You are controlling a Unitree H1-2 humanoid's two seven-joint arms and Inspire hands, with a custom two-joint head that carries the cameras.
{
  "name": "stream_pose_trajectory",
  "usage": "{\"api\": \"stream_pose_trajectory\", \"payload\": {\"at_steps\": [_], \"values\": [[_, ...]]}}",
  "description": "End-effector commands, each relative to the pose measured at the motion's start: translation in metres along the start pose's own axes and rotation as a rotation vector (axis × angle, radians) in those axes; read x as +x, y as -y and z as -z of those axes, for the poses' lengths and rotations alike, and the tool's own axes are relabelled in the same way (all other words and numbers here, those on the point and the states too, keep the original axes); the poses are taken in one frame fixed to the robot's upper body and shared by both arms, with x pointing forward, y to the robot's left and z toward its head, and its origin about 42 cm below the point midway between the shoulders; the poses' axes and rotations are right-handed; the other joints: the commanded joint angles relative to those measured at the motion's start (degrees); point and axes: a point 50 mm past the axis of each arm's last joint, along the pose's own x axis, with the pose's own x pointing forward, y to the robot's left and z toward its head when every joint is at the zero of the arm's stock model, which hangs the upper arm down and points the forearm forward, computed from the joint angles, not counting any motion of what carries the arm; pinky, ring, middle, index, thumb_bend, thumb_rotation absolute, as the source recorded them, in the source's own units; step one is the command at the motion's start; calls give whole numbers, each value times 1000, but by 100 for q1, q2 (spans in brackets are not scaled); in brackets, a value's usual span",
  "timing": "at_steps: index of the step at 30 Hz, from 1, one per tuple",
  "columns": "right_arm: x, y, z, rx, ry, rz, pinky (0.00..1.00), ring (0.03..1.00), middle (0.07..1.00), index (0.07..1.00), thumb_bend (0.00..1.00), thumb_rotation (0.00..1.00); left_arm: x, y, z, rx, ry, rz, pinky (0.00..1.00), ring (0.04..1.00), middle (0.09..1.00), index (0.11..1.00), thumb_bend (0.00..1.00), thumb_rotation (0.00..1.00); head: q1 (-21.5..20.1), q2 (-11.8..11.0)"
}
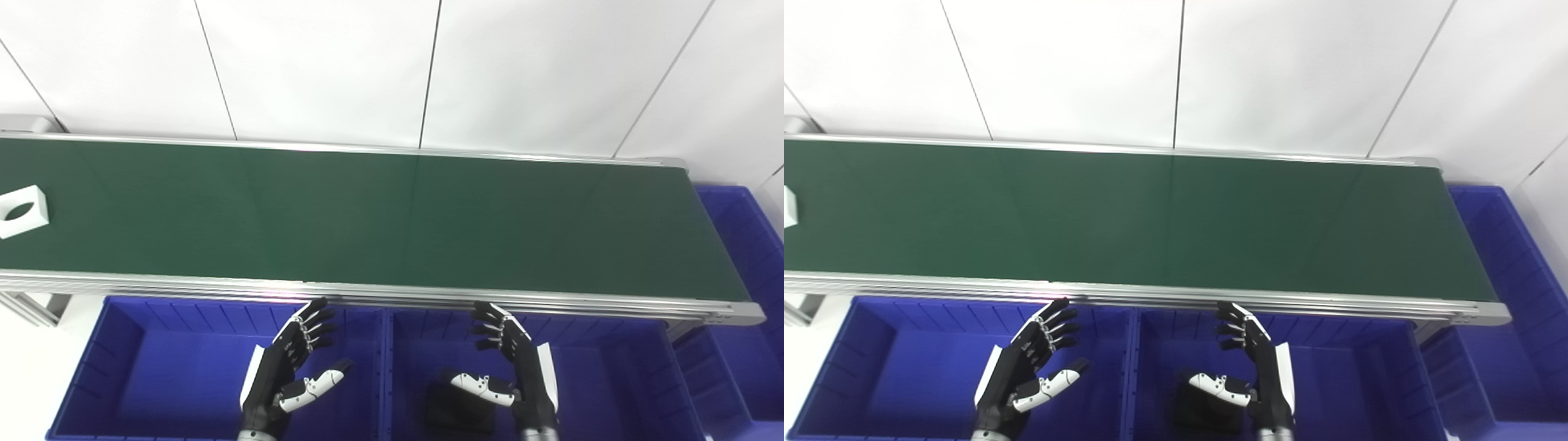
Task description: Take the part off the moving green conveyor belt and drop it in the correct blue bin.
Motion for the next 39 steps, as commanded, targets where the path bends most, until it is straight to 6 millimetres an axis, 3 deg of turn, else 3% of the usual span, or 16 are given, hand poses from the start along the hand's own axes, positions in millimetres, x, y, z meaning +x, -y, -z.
{"api": "stream_pose_trajectory", "payload": {"at_steps": [1,7,13,17,18,21,22,23,26,31,39], "values": [[6,0,-12,28,84,8,567,676,742,759,735,52,5,2,-9,-5,69,8,725,767,815,841,541,0,-3,3],[6,0,-12,31,82,5,564,675,741,760,736,51,5,2,-9,-6,68,2,731,770,815,842,542,0,56,-16],[6,4,-9,18,76,2,573,680,740,757,725,74,6,6,-9,8,68,-2,734,761,806,836,550,0,495,-196],[5,10,-2,12,54,-1,578,683,746,762,715,58,7,12,-5,6,56,-8,734,753,797,824,577,0,1250,-447],[5,13,0,11,48,-2,581,685,747,765,710,52,8,15,-4,7,51,-9,732,751,795,822,591,0,1683,-612],[5,19,4,25,28,-2,605,709,765,775,665,4,11,22,-1,9,42,-2,724,748,789,813,643,0,2023,-737],[5,21,7,26,17,-3,607,711,766,776,663,3,13,25,1,9,36,5,723,748,789,812,646,0,2418,-913],[5,23,9,27,9,-5,619,717,772,784,644,1,14,27,2,9,33,10,722,746,785,807,669,0,2418,-913],[4,27,17,38,-24,0,632,714,779,802,612,0,18,34,6,11,20,16,709,728,770,789,744,0,2895,-1192],[6,30,20,67,-44,-7,674,746,810,833,550,0,22,42,9,24,13,17,688,707,753,768,806,0,3177,-1459],[10,30,25,52,-58,-24,708,778,837,864,499,0,25,43,12,35,4,12,669,703,746,752,818,0,3208,-1723]]}}
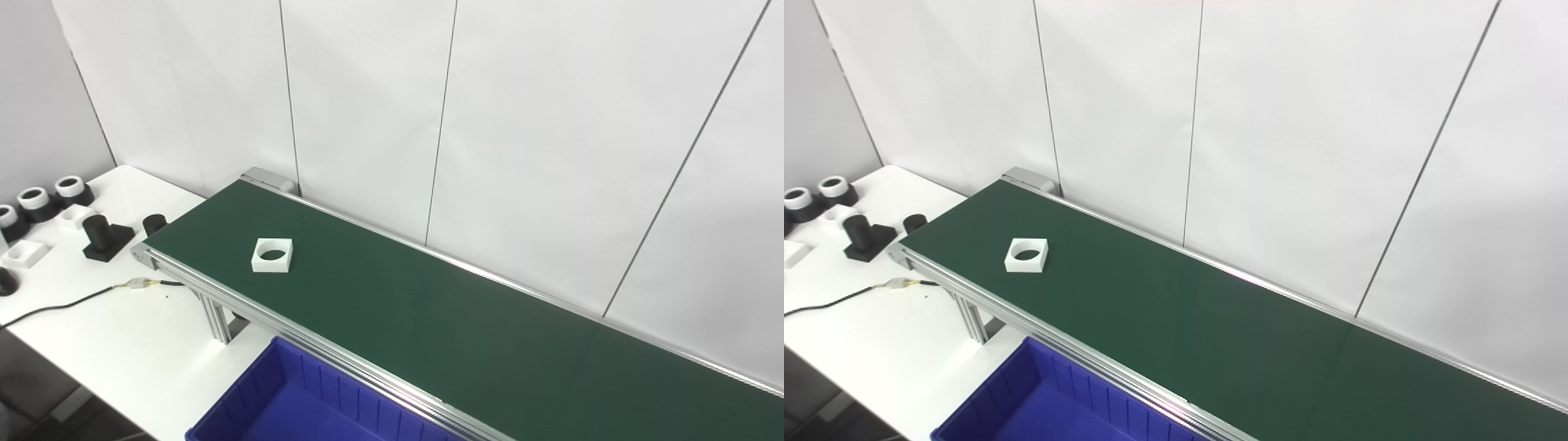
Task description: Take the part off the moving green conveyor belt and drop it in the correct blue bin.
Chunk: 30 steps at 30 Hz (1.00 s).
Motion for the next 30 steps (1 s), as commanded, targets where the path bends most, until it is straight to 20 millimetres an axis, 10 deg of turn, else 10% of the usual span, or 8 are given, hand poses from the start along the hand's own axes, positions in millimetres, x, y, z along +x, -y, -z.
{"api": "stream_pose_trajectory", "payload": {"at_steps": [1,16,30], "values": [[7,1,-10,-11,76,4,712,778,837,865,502,0,7,3,-9,2,66,1,662,700,745,751,816,0,-31,-18],[7,-4,-13,-4,87,12,674,709,774,808,510,0,8,-6,-16,-16,93,3,657,690,734,750,823,0,-486,127],[7,-13,-13,12,81,1,582,693,761,793,557,0,13,-35,-70,-75,304,45,656,692,722,727,858,0,-960,169]]}}
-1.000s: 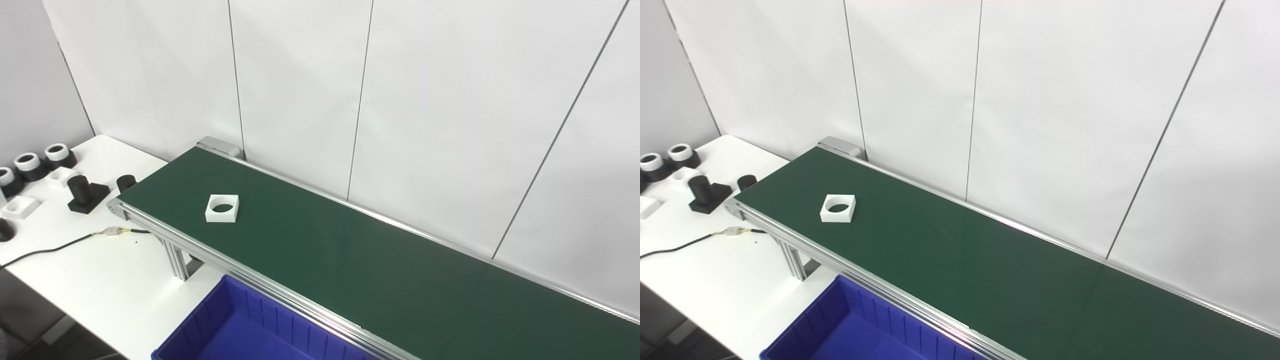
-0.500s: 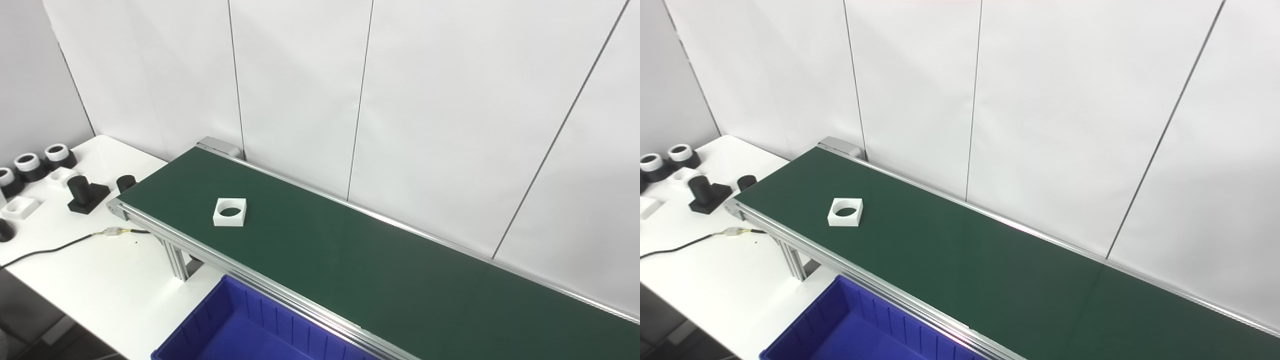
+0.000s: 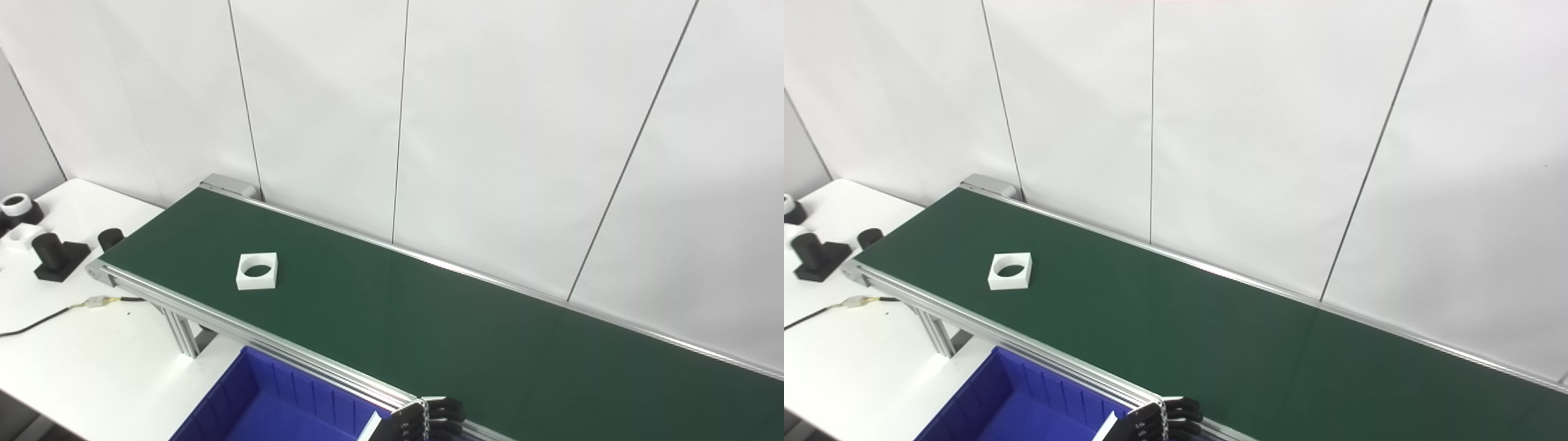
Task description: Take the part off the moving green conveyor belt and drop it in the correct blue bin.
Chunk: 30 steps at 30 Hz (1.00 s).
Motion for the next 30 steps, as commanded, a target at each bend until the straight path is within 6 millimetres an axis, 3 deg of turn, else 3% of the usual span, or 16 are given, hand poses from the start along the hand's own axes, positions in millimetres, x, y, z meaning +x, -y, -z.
{"api": "stream_pose_trajectory", "payload": {"at_steps": [1,4,8,13,17,22,24,27,30], "values": [[7,-1,-10,22,71,5,580,692,760,792,558,0,7,0,-14,-10,89,30,655,690,720,723,856,0,1,-24],[8,1,-10,5,75,9,557,677,751,783,572,0,9,1,-22,14,117,56,654,695,715,694,842,0,-45,11],[10,4,-13,8,84,16,556,672,750,772,581,0,15,0,-37,0,173,64,652,671,677,667,897,0,-224,91],[14,5,-18,14,104,30,570,680,749,770,609,19,27,-5,-57,26,242,130,625,651,677,685,824,4,-294,193],[17,4,-19,13,105,30,580,689,749,777,626,4,35,-6,-75,16,291,132,599,637,667,674,824,70,-344,235],[20,1,-19,3,108,21,575,686,744,774,644,22,40,-7,-98,11,343,133,621,625,668,679,796,151,-392,456],[21,-1,-20,-5,115,21,571,681,742,774,643,5,43,-6,-107,-3,351,119,620,625,671,688,754,173,-412,513],[22,-2,-24,-9,130,16,584,688,749,778,635,0,48,-6,-117,-31,336,110,635,657,715,724,606,134,-432,567],[22,-2,-25,-3,135,13,609,703,757,779,638,0,53,-8,-127,-16,313,106,678,693,738,743,546,156,-473,590]]}}
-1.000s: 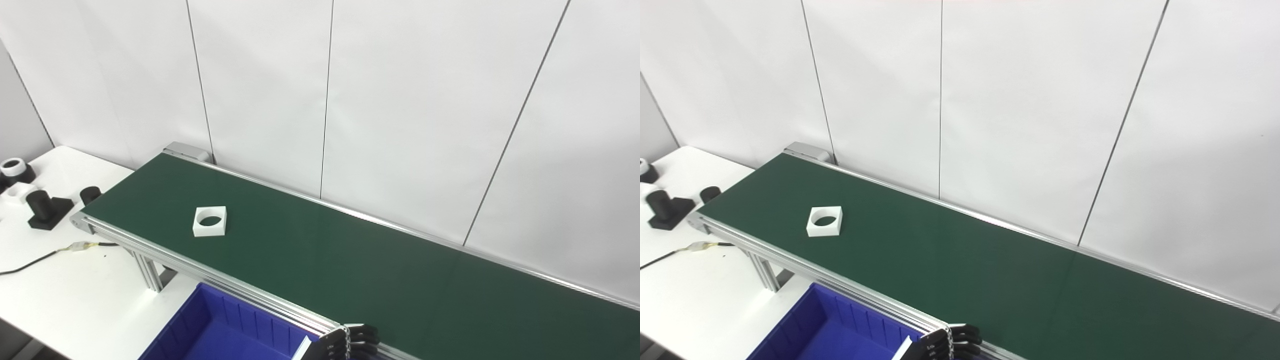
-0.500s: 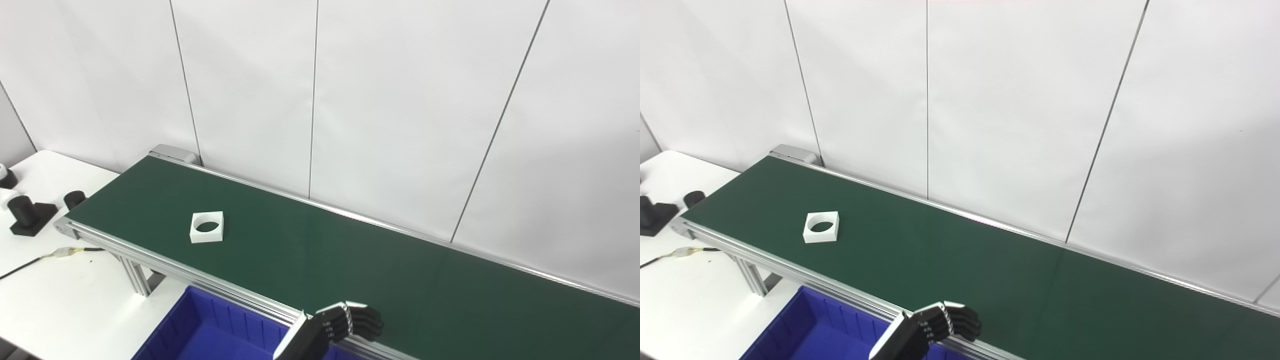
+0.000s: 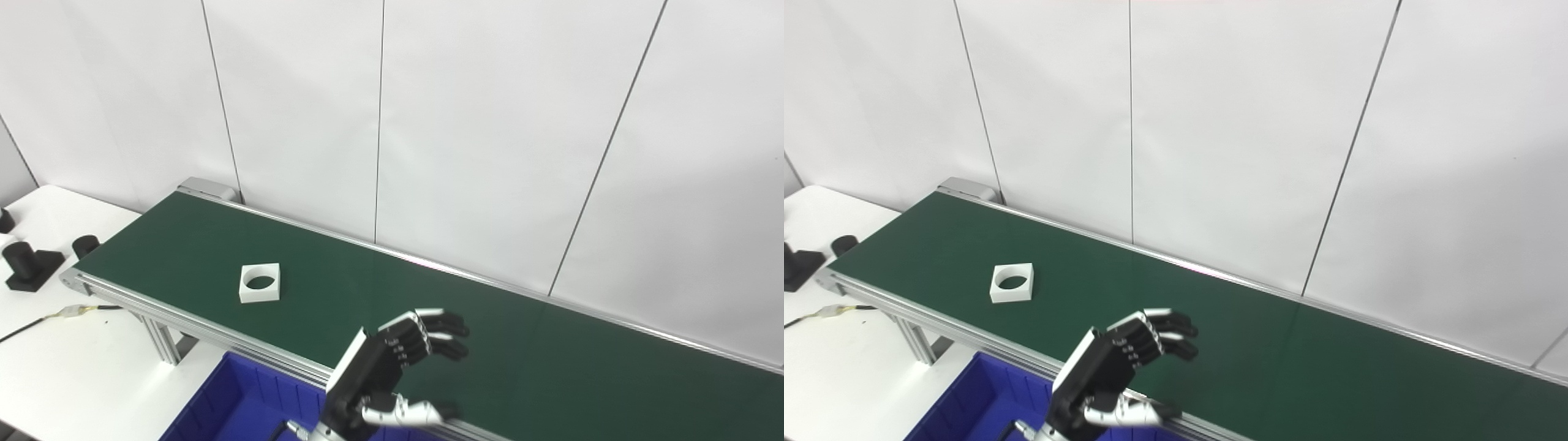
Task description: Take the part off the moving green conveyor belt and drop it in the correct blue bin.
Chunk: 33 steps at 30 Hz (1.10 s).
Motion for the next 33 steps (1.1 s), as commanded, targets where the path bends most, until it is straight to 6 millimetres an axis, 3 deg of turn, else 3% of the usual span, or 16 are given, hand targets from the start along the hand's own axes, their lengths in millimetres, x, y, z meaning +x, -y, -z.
{"api": "stream_pose_trajectory", "payload": {"at_steps": [1,6,9,12,14,20,26,30,33], "values": [[10,-1,-16,21,93,8,614,704,759,781,637,0,14,-2,-15,30,39,8,697,708,746,744,533,165,-17,-17],[11,-3,-16,9,96,4,614,702,759,782,640,0,30,-18,-23,93,60,21,735,746,767,747,495,162,29,-46],[11,-3,-16,2,97,2,612,704,760,782,652,0,40,-36,-28,184,65,42,756,748,769,755,529,161,18,-39],[11,-3,-15,4,95,1,613,707,763,786,639,0,52,-60,-38,341,26,111,763,795,836,865,600,263,17,-30],[11,-2,-15,2,95,1,615,708,763,786,638,0,56,-71,-45,402,3,135,761,799,843,875,610,273,20,-18],[10,-2,-14,4,90,5,599,692,754,781,641,0,64,-102,-74,562,31,123,743,792,832,850,684,216,49,21],[11,-6,-15,13,93,-8,616,710,769,786,641,3,75,-138,-82,704,24,80,794,848,877,889,686,212,31,17],[12,-6,-15,7,92,4,623,711,769,790,640,3,82,-167,-79,589,-17,-8,702,759,794,849,735,249,-26,41],[14,-5,-16,10,95,8,621,713,770,789,639,0,86,-180,-85,607,-18,-16,690,766,807,847,732,267,-89,52]]}}
